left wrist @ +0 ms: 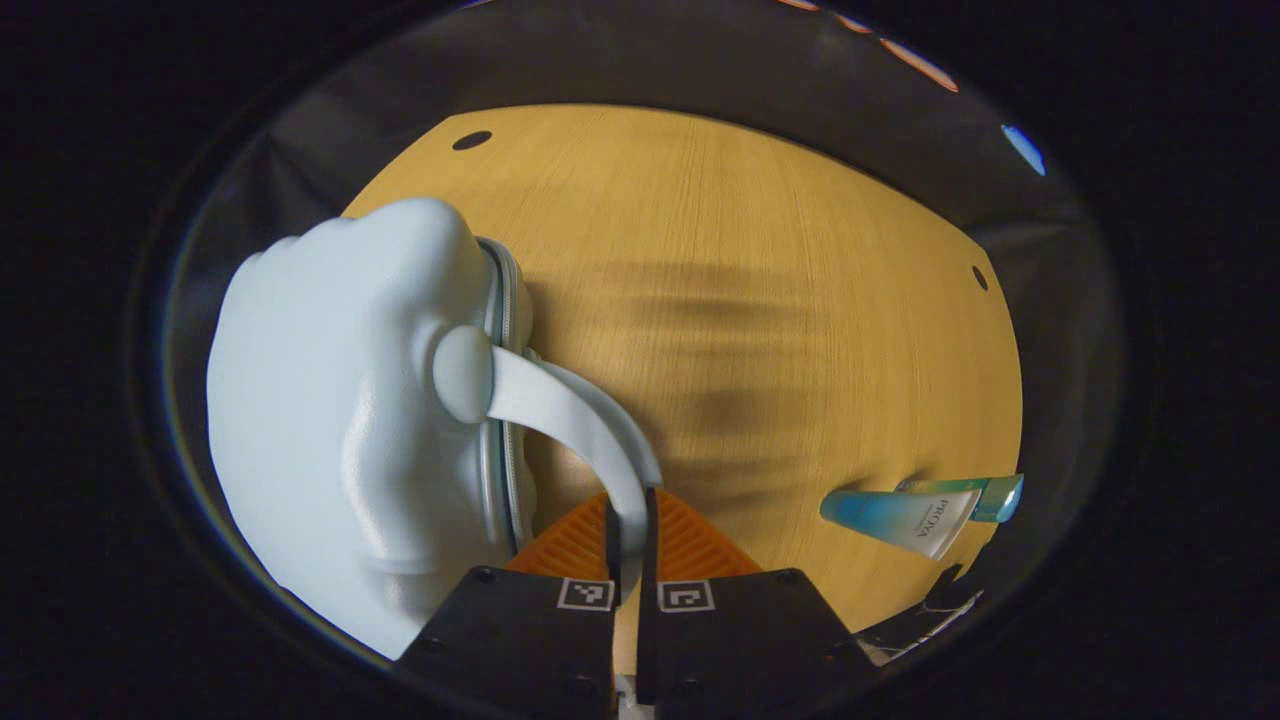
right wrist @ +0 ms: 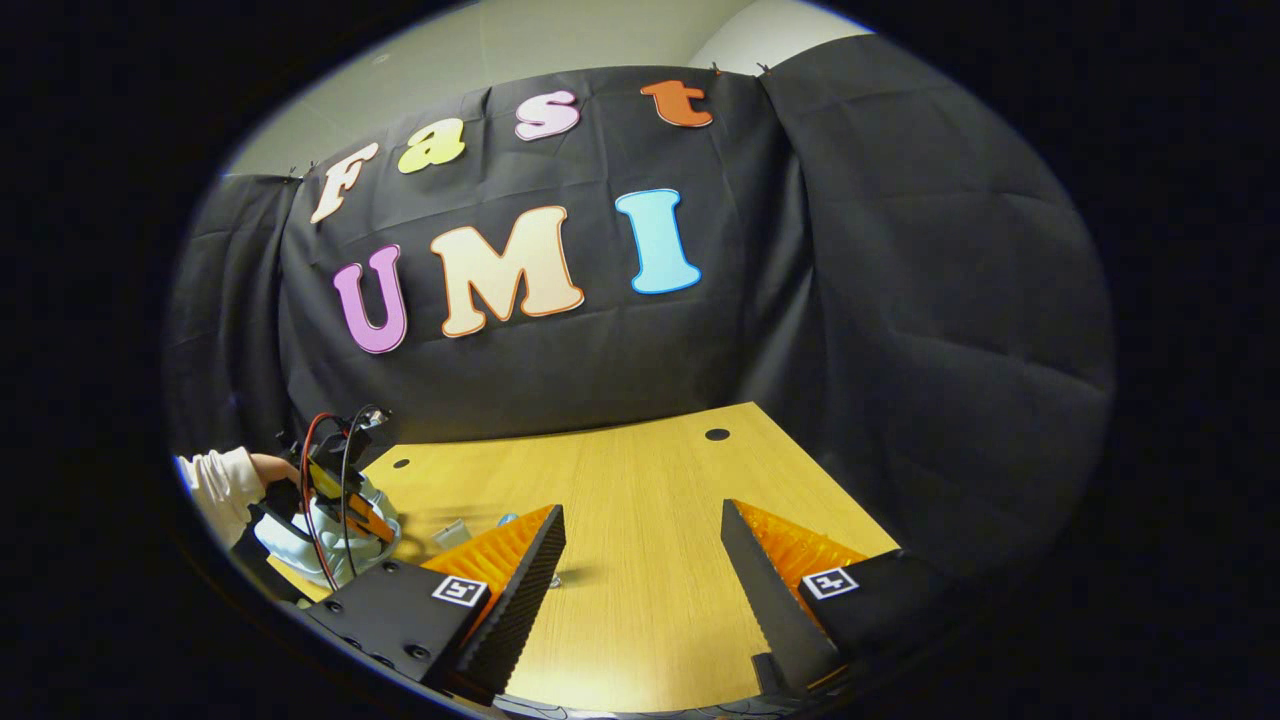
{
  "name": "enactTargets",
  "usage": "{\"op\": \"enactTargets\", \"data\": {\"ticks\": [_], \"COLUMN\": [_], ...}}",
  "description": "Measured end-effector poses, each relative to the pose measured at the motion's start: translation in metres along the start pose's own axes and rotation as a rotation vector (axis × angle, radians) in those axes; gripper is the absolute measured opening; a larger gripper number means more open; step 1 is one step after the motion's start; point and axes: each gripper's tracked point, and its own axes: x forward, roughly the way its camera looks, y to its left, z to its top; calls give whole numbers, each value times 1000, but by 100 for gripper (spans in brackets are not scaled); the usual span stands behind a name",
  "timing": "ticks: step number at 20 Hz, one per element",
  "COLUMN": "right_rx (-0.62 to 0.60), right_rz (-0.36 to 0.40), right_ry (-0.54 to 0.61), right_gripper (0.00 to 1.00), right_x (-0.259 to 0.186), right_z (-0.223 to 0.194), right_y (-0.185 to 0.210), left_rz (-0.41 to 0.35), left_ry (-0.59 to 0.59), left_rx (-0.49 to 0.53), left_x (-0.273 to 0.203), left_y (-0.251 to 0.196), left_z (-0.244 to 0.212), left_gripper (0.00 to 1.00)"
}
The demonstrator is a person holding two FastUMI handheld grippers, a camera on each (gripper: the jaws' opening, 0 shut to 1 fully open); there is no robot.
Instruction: First open the suitcase, pack the skin care products into it, and then close the suitcase.
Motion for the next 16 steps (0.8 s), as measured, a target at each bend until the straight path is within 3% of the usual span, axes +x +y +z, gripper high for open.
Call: {"op": "enactTargets", "data": {"ticks": [7, 12, 16], "right_rx": [-18, -26, -29], "right_rz": [80, 140, 168], "right_ry": [12, 13, 13], "right_gripper": [98, 98, 98], "right_x": [7, 7, 5], "right_z": [0, 0, -1], "right_y": [27, 47, 58], "left_rz": [-112, -153, -164], "left_ry": [-127, -258, -364], "left_rx": [-103, -173, -252], "left_x": [-57, -133, -194], "left_y": [1, 32, 84], "left_z": [30, 60, 75], "left_gripper": [2, 2, 1]}}
